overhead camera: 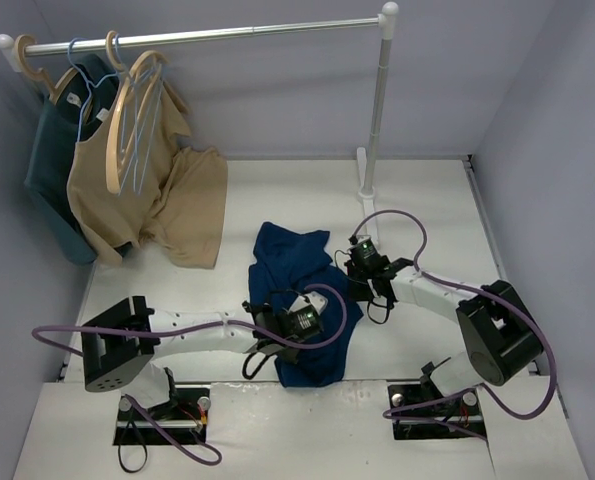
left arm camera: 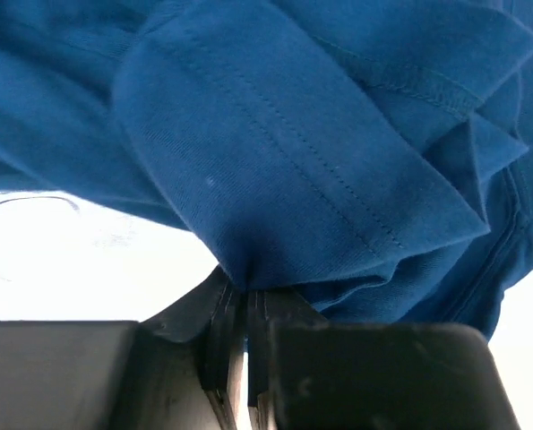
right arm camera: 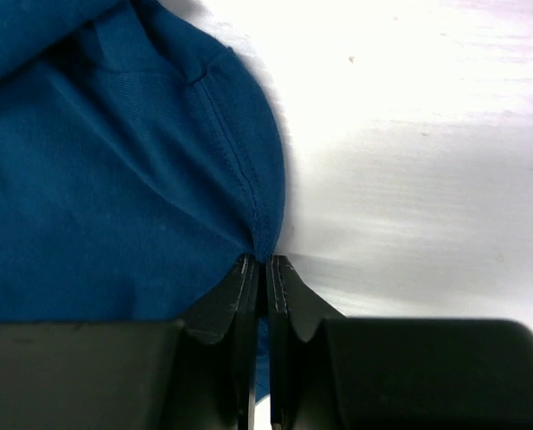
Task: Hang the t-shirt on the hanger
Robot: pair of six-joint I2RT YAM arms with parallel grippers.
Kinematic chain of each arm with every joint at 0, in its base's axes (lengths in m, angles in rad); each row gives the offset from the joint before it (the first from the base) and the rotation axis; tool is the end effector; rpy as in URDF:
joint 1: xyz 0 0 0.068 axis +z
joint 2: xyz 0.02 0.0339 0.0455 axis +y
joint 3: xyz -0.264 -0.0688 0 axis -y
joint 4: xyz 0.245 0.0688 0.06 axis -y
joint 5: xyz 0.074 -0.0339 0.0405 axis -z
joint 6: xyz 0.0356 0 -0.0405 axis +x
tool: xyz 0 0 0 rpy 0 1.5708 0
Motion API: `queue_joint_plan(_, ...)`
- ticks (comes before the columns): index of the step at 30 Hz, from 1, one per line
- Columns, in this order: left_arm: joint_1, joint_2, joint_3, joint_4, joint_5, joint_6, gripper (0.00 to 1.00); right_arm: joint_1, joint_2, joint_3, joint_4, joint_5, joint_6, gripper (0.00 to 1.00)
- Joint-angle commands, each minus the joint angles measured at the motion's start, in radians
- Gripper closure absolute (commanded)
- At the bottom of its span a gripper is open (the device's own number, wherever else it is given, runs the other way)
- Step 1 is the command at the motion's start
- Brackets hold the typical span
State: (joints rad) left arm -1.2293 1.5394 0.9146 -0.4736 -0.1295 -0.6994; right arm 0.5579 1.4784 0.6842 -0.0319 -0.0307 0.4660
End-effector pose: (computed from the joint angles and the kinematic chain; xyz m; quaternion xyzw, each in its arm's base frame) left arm 0.1032 -0.2767 0.1854 0.2394 0.9403 -0.1560 0.1848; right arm 0.2407 0.1515 0.1631 -0.0484 0.9301 0.1907 0.3101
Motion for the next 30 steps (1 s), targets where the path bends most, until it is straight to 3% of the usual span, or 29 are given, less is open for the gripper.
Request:
queue_joint_plan(1,0.071,-0.103,0.043,-0.034,-0.076,0.027,1.00,0.004,-0.087,0.089,-0.103,0.069,-0.030,1.00)
queue_joint_plan(3,0.157,-0.157,0.059,-0.078,-0.065,0.050,1.00,0.004,-0.131,0.147,-0.211,0.126,-0.046,1.00)
queue_joint_plan(7,0.461,-0.313,0.093,-0.126,-0.035,0.171,1.00,0.002,-0.245,0.375,-0.399,0.208,-0.089,1.00)
queue_joint_plan(11,0.681,-0.305,0.174,-0.192,0.017,0.276,1.00,0.004,-0.241,0.576,-0.563,0.233,-0.127,1.00)
queue_joint_plan(15,0.839,-0.239,0.199,-0.175,0.122,0.298,0.35,0.004,-0.184,0.631,-0.600,0.175,-0.112,1.00)
queue_joint_plan(17,0.867,-0.205,0.213,-0.186,0.130,0.284,0.26,0.004,-0.159,0.591,-0.571,0.148,-0.084,1.00)
queue_joint_plan(23,0.843,-0.292,0.141,-0.122,0.255,0.192,0.24,0.004,-0.112,0.463,-0.452,0.078,-0.020,1.00)
queue_joint_plan(26,0.762,-0.331,0.073,-0.076,0.269,0.091,0.24,0.002,-0.070,0.425,-0.412,0.064,-0.009,1.00)
queue_joint_plan(30,0.611,-0.325,0.015,0.021,0.183,-0.084,0.25,-0.004,-0.012,0.416,-0.379,0.071,-0.012,1.00)
